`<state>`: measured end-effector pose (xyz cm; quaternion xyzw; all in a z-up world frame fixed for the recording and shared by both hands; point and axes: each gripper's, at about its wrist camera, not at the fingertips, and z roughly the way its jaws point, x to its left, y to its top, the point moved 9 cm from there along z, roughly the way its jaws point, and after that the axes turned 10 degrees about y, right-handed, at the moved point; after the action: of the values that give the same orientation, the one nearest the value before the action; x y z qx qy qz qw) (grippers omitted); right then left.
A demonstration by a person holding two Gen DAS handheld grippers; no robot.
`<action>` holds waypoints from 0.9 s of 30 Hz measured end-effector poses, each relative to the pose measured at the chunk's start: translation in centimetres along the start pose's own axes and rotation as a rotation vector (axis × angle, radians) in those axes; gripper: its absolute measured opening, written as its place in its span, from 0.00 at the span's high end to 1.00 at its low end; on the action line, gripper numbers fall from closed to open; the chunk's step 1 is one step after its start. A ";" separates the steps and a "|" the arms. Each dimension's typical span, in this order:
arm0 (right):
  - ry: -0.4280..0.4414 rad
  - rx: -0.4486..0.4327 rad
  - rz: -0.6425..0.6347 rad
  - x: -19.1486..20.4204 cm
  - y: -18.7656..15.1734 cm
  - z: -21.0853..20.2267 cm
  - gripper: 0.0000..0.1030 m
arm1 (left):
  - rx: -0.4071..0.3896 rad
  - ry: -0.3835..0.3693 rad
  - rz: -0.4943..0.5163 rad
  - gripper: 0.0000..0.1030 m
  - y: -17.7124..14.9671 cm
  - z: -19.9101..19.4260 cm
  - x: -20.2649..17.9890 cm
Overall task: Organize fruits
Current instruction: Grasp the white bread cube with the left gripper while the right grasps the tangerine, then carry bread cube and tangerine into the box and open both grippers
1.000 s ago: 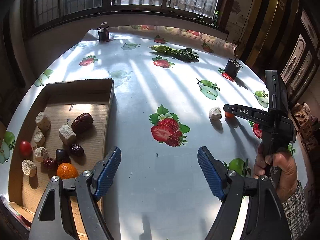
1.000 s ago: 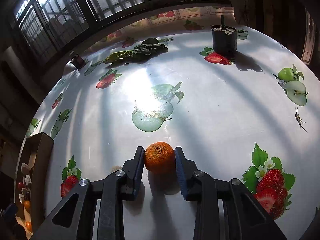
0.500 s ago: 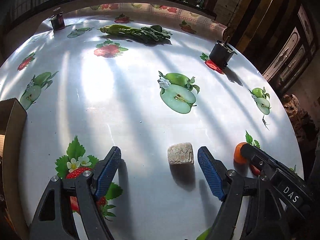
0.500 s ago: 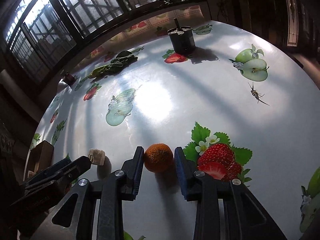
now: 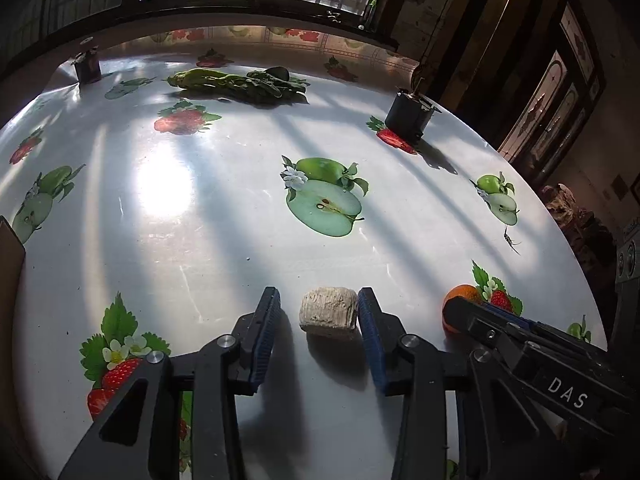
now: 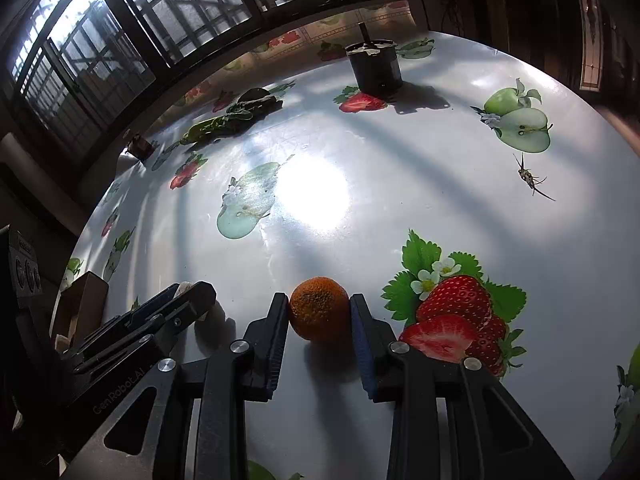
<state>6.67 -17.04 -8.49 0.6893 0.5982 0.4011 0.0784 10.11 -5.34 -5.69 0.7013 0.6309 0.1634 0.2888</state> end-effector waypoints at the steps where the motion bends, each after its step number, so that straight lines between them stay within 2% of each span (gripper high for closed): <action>1: -0.005 -0.003 -0.003 0.0 0.0 0.0 0.68 | 0.004 -0.011 0.004 0.63 -0.1 0.0 -0.1; 2: -0.010 -0.006 -0.007 0.1 0.0 0.0 0.68 | 0.011 -0.021 0.015 0.63 -0.2 -0.1 -0.3; 3: -0.017 -0.009 -0.011 0.1 0.0 0.1 0.68 | 0.017 -0.033 0.021 0.70 -0.3 -0.2 -0.4; 4: -0.023 -0.013 -0.015 0.1 0.0 0.1 0.68 | 0.025 -0.042 0.020 0.73 -0.5 -0.2 -0.5; 15: -0.025 -0.074 -0.006 0.1 0.9 -0.8 0.69 | -0.007 -0.005 -0.017 0.73 0.1 -1.1 0.8; 19: -0.013 -0.086 -0.002 0.3 1.1 -0.6 0.69 | -0.049 0.050 0.005 0.72 0.6 -2.7 0.9; 22: -0.009 -0.096 0.001 0.2 1.2 -0.7 0.69 | -0.097 0.088 0.015 0.72 0.8 -5.3 1.4; 27: 0.000 -0.101 0.025 -0.3 1.0 -0.7 0.69 | -0.126 0.152 0.021 0.72 -0.6 -9.5 3.1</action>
<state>6.99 -17.82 -7.52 0.6919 0.5685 0.4318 0.1078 4.46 -0.42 0.93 0.6739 0.6320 0.2586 0.2821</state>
